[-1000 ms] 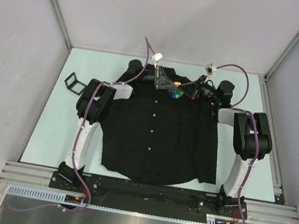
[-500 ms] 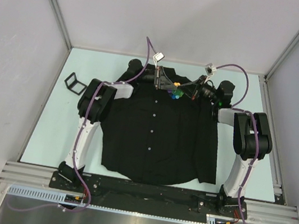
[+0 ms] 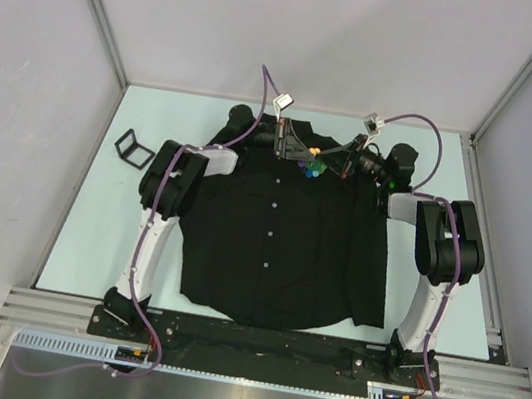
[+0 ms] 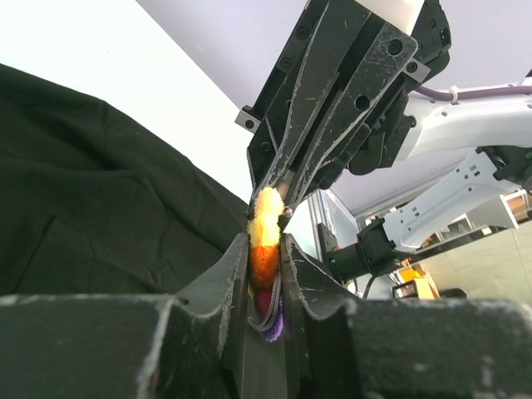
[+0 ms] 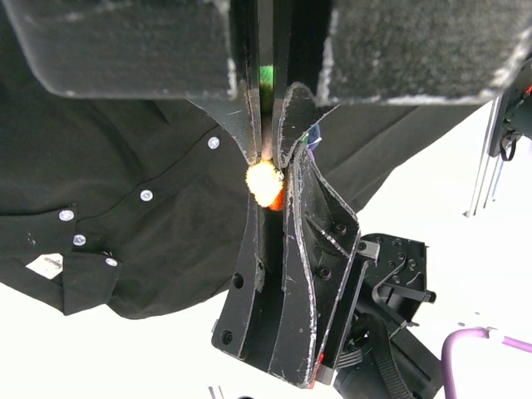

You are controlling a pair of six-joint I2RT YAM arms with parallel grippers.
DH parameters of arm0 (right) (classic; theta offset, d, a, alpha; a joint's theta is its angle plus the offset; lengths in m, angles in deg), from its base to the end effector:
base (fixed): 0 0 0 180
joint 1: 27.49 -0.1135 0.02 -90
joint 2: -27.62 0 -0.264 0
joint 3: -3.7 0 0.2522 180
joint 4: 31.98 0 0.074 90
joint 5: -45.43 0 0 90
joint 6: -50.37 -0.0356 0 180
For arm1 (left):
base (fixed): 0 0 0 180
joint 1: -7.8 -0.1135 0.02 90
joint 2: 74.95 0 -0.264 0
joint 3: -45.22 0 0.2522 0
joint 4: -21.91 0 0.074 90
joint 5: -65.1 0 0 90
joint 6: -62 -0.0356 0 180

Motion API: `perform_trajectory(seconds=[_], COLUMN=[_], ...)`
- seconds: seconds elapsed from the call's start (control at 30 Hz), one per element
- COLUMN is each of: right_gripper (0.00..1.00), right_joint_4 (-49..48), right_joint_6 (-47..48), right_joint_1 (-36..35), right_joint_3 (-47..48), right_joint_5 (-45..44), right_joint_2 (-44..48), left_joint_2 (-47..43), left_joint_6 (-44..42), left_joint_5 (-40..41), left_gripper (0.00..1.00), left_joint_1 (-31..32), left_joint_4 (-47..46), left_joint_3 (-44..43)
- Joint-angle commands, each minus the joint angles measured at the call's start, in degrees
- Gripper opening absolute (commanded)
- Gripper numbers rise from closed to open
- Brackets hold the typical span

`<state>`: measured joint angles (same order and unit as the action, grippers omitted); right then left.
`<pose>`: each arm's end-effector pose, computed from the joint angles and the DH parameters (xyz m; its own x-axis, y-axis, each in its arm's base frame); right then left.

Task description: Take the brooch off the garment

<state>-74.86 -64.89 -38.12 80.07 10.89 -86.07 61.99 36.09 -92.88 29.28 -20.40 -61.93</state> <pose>0.4078 0.1064 0.2115 -0.3024 0.1894 -0.9342 -0.8640 0.3596 0.3525 0.4690 -0.2200 0.1874 -0.7928 -0.0504 -0.6073 0.6094 -0.0638 -0.7903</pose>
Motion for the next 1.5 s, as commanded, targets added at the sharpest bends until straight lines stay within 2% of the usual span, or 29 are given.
perform_trajectory(seconds=[0.0, 0.27, 0.9, 1.4, 1.47], right_gripper=[0.00, 0.00, 0.00, 0.00, 0.00], right_joint_4=[-0.40, 1.18, 5.40, 5.76, 5.58], right_joint_6=[2.31, 3.72, 7.41, 7.15, 6.54], right_joint_1=[-1.58, -2.29, -3.34, -2.99, -2.64], right_joint_3=[-0.12, -0.12, 0.23, 0.32, 0.32], right_joint_5=[0.61, 0.79, 0.26, -0.09, -0.09], right_joint_2=[0.22, 0.49, 1.72, 1.72, 1.54], left_joint_2=[0.16, 1.92, 3.51, 3.33, 2.80], left_joint_6=[1.99, 7.27, 8.59, 8.76, 10.17], left_joint_5=[-3.12, -4.79, -6.28, -6.90, -7.16], left_gripper=[0.23, 0.24, 0.25, 0.31, 0.36], left_joint_1=[1.90, 1.99, 2.96, 3.31, 2.79], left_joint_4=[-5.18, -10.01, -9.23, -9.58, -12.29], left_joint_3=[-4.17, -6.02, -8.57, -8.57, -7.35])
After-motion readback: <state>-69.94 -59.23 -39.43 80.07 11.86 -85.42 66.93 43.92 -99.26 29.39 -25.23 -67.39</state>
